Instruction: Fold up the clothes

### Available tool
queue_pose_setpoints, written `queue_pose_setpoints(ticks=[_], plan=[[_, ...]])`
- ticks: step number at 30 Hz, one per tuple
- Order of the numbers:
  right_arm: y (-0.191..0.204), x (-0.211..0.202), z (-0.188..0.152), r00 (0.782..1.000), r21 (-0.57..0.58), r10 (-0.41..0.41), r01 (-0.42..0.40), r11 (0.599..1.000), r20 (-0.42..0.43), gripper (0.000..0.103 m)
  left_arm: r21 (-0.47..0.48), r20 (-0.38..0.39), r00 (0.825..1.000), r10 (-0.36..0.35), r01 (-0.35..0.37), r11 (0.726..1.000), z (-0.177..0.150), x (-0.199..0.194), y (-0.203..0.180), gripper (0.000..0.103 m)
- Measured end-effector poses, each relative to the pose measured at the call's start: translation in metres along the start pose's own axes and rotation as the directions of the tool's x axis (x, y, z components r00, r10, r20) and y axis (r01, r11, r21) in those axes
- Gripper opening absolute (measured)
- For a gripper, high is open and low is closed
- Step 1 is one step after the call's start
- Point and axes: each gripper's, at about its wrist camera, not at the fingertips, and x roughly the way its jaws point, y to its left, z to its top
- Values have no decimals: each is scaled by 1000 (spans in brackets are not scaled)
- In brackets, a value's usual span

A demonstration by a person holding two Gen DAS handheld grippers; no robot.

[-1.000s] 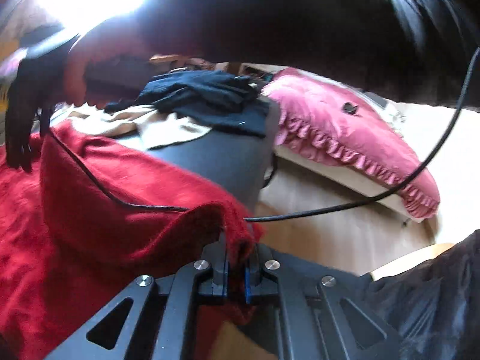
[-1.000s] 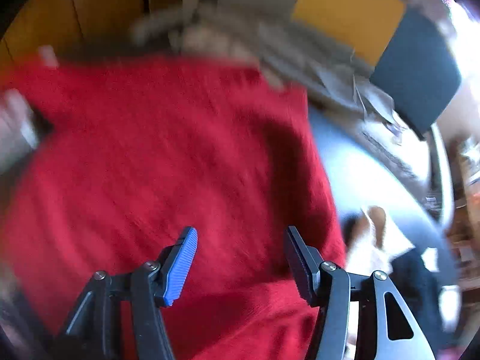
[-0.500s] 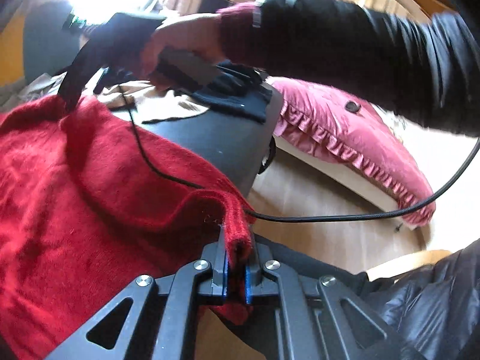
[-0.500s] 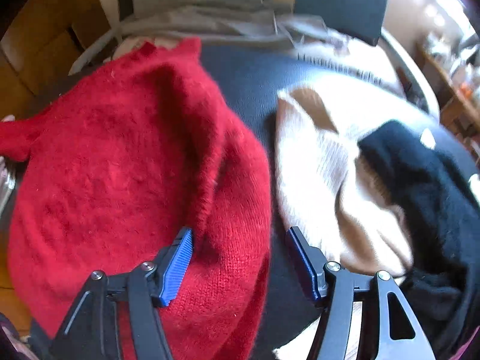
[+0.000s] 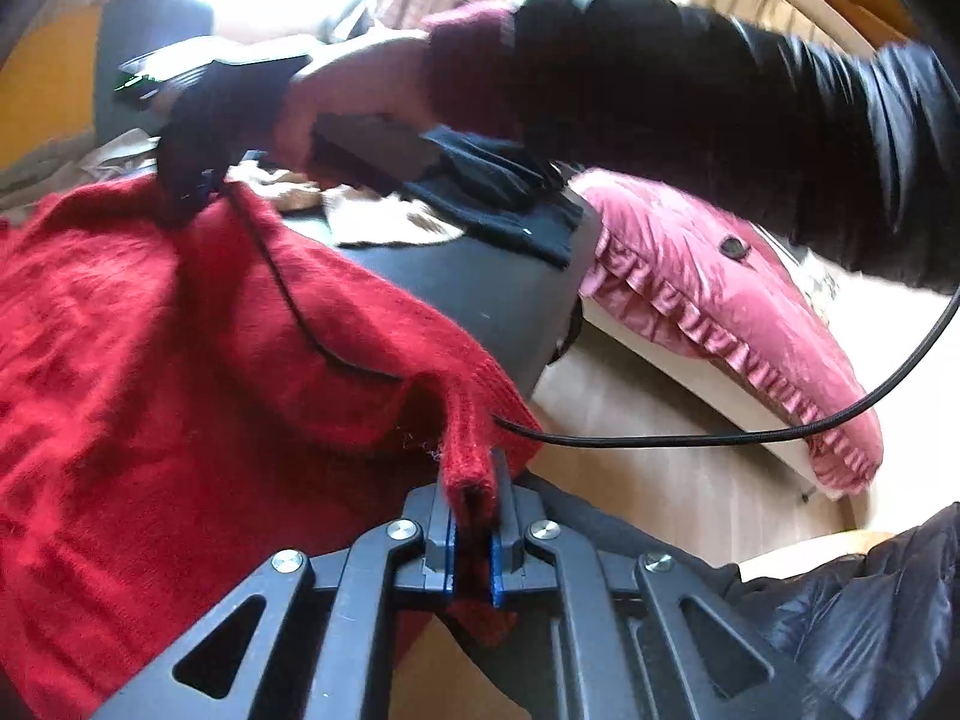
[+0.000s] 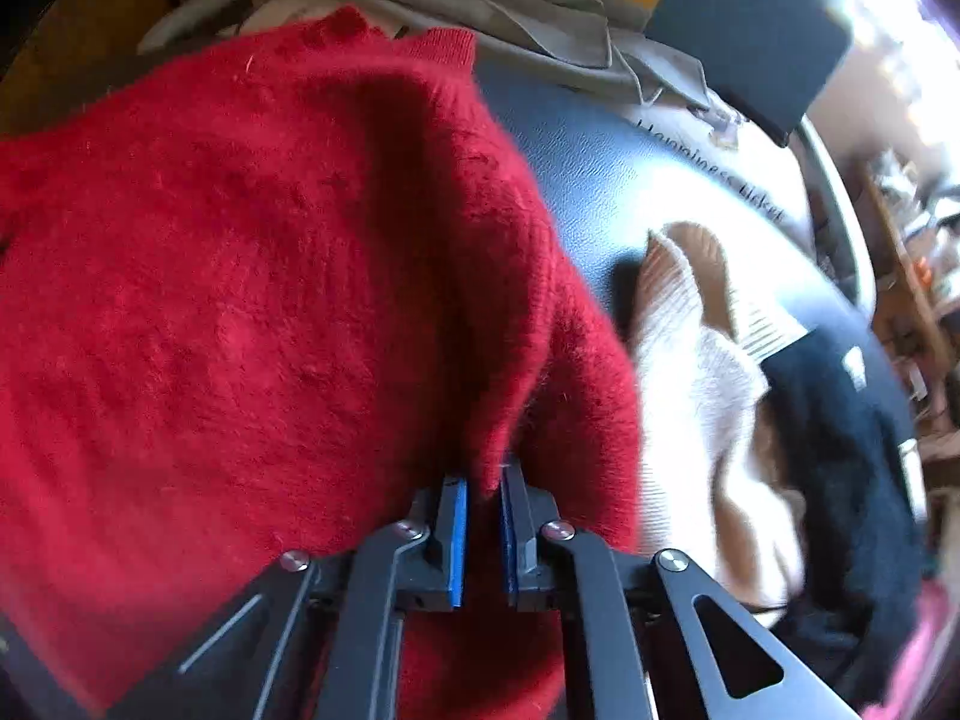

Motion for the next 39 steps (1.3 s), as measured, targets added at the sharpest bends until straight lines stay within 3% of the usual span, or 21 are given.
queue_pose_setpoints(ticks=[3, 6, 11, 13, 15, 16, 18, 20, 22, 23, 24, 26, 29, 32, 35, 37, 39], plan=[[-12, -21, 0, 990, 89, 118, -124, 988, 71, 5, -16, 85, 994, 71, -70, 997, 0, -30, 11, 6], [-33, -53, 8, 952, 188, 218, -260, 947, 216, 5, -61, 190, 965, 183, -174, 983, 6, -77, 36, 6], [-85, -88, 21, 854, 341, 260, -434, 834, 451, 5, -176, 274, 859, 432, -397, 901, 16, -158, 107, 6], [-89, -85, 42, 840, 391, 236, -453, 801, 489, 5, -219, 244, 810, 533, -489, 844, 20, -176, 145, 6], [-100, -69, 67, 845, 460, 193, -447, 768, 499, 5, -240, 201, 780, 593, -548, 802, 23, -183, 180, 6], [-106, -60, 67, 852, 494, 171, -438, 751, 495, 5, -252, 170, 777, 606, -560, 789, 23, -183, 201, 6], [-112, -43, 86, 875, 552, 125, -399, 732, 468, 8, -312, 87, 787, 611, -561, 767, 22, -180, 243, 9], [-111, -34, 81, 869, 571, 130, -420, 706, 478, 10, -390, -6, 798, 603, -557, 733, 20, -175, 286, 9], [-111, -27, 73, 856, 569, 137, -442, 693, 499, 15, -494, -31, 823, 567, -506, 707, 15, -177, 322, 9], [-111, -25, 68, 847, 556, 139, -451, 698, 514, 24, -537, -27, 846, 533, -461, 706, 14, -179, 336, 10], [-109, -27, 66, 843, 542, 135, -448, 711, 520, 39, -573, -12, 855, 519, -431, 697, 13, -182, 347, 10], [-100, -35, 60, 837, 496, 138, -437, 750, 530, 50, -595, 13, 848, 531, -420, 685, 14, -188, 360, 10], [-79, -43, 49, 834, 394, 177, -420, 818, 522, 50, -617, 12, 832, 554, -430, 659, 18, -194, 373, 11], [-50, -39, 40, 854, 275, 269, -416, 867, 445, 50, -662, 47, 830, 556, -391, 639, 13, -207, 377, 12], [-24, -26, 39, 885, 180, 294, -375, 909, 360, 50, -629, 71, 853, 518, -365, 687, 6, -211, 361, 14], [-7, -15, 45, 930, 110, 209, -252, 961, 301, 50, -570, 41, 877, 480, -374, 732, -1, -203, 344, 15], [4, -7, 52, 952, 54, 143, -164, 985, 272, 49, -514, -6, 897, 441, -381, 768, -8, -188, 327, 15]])
